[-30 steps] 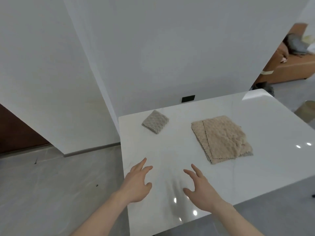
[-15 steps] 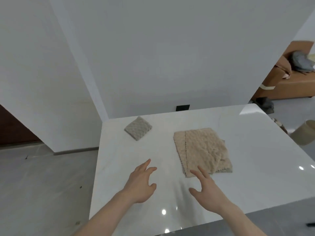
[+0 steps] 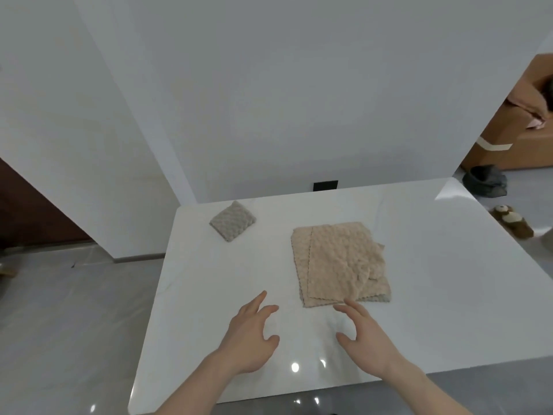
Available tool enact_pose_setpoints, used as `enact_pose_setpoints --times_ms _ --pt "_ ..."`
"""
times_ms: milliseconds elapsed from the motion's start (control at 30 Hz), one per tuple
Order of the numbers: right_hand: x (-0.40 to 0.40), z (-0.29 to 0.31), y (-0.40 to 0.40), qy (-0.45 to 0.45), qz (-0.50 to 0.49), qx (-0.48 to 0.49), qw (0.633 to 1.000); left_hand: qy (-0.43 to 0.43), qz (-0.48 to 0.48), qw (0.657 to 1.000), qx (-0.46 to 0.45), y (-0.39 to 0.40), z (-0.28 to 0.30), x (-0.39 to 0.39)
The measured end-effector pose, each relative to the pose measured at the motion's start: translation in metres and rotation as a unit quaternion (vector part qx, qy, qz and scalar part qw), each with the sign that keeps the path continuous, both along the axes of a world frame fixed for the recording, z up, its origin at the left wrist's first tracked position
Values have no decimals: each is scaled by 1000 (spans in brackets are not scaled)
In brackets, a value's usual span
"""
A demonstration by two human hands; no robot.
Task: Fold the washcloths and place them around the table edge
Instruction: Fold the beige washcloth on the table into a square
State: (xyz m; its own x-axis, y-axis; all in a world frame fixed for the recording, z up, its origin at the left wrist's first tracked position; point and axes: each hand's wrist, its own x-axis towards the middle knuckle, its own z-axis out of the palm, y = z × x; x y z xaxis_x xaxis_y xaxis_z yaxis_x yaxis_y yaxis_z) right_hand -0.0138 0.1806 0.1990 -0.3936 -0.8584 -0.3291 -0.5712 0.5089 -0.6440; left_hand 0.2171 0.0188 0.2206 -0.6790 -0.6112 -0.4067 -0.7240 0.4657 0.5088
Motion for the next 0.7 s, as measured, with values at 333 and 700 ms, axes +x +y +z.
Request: enact_pose_setpoints --times_ms 333,700 --pt "-29 0 38 32 -10 40 999 11 -12 1000 18 26 -16 -18" --pt "-114 -45 4 68 18 15 997 32 -12 999 -15 22 -59 -94"
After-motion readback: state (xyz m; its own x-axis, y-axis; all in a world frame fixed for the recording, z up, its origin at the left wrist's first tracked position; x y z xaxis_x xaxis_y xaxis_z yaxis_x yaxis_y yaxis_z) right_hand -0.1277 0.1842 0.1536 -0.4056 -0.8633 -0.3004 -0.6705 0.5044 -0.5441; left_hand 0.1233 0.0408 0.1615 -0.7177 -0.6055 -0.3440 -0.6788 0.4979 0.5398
